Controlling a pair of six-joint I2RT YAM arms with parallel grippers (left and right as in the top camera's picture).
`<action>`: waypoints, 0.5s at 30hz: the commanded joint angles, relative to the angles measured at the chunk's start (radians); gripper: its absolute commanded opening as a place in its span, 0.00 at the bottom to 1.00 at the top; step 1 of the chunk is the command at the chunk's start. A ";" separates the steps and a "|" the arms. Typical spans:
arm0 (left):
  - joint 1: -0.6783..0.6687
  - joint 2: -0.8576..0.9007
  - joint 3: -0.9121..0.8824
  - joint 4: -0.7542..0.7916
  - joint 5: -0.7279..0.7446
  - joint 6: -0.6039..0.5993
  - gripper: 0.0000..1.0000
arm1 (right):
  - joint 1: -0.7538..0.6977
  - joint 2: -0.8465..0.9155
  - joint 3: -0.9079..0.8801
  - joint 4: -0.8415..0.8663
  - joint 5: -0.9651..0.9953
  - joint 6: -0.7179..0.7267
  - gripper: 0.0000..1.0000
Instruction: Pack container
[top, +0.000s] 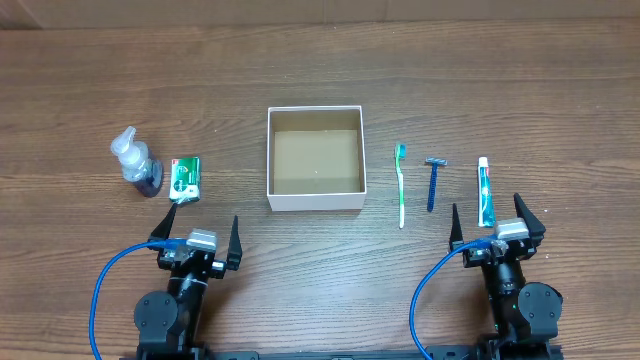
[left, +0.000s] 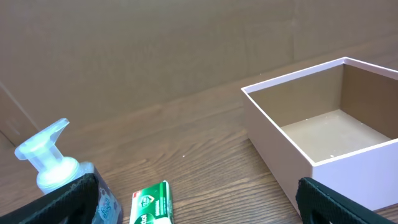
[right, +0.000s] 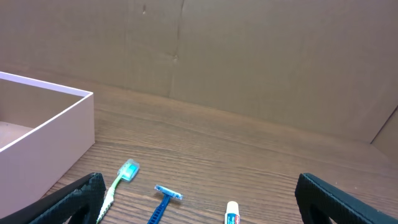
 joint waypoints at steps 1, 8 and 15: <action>-0.003 -0.006 -0.004 0.000 0.004 0.015 1.00 | 0.006 -0.007 -0.010 0.008 0.002 -0.004 1.00; -0.003 -0.006 -0.004 0.000 0.004 0.015 1.00 | 0.006 -0.007 -0.010 0.009 0.002 -0.004 1.00; -0.003 -0.007 -0.004 0.001 0.012 0.015 1.00 | 0.006 -0.007 -0.010 0.009 0.002 -0.004 1.00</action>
